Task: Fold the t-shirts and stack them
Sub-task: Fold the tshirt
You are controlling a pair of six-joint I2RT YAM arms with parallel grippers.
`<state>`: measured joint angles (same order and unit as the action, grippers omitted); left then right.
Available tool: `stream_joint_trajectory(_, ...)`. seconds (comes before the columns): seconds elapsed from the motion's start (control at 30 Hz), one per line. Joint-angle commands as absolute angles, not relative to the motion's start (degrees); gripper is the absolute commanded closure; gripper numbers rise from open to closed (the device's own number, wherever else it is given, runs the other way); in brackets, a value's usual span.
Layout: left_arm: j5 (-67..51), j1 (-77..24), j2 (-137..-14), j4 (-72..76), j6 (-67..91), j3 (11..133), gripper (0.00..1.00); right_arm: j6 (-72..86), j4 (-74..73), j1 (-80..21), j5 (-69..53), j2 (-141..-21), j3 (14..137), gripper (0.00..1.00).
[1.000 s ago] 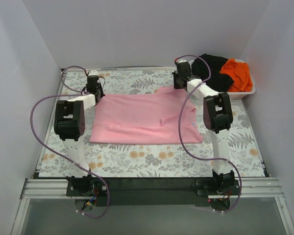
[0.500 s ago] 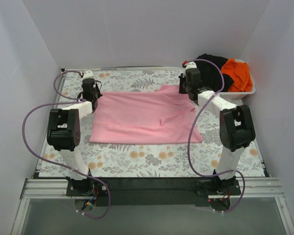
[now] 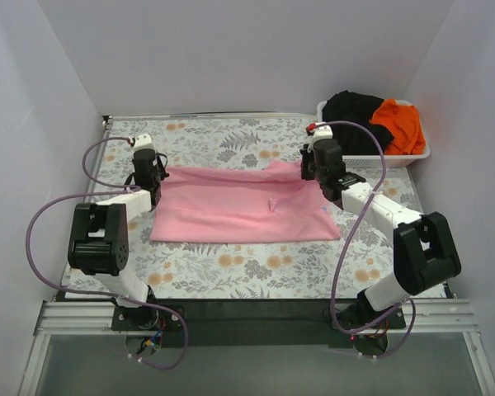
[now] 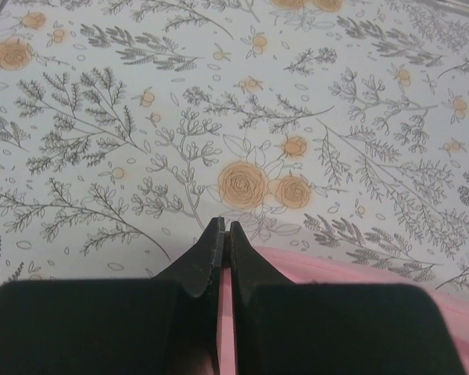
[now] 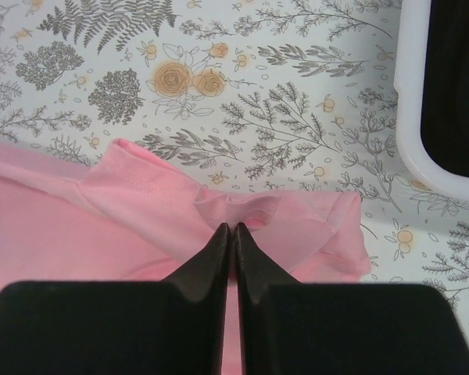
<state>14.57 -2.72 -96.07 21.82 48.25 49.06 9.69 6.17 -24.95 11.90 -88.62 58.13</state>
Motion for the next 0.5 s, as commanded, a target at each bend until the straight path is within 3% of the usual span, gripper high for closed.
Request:
stream_joint_trajectory(0.0,15.64,-2.37,-92.29,22.94,48.96,46.24,1.00,9.93,8.97,-25.40,14.15,-84.91,54.68,0.99)
stream_joint_trajectory(0.47,15.91,-2.37,-85.70,20.75,52.56,38.32,1.00,11.34,9.84,-26.28,15.29,-77.96,43.86,0.99)
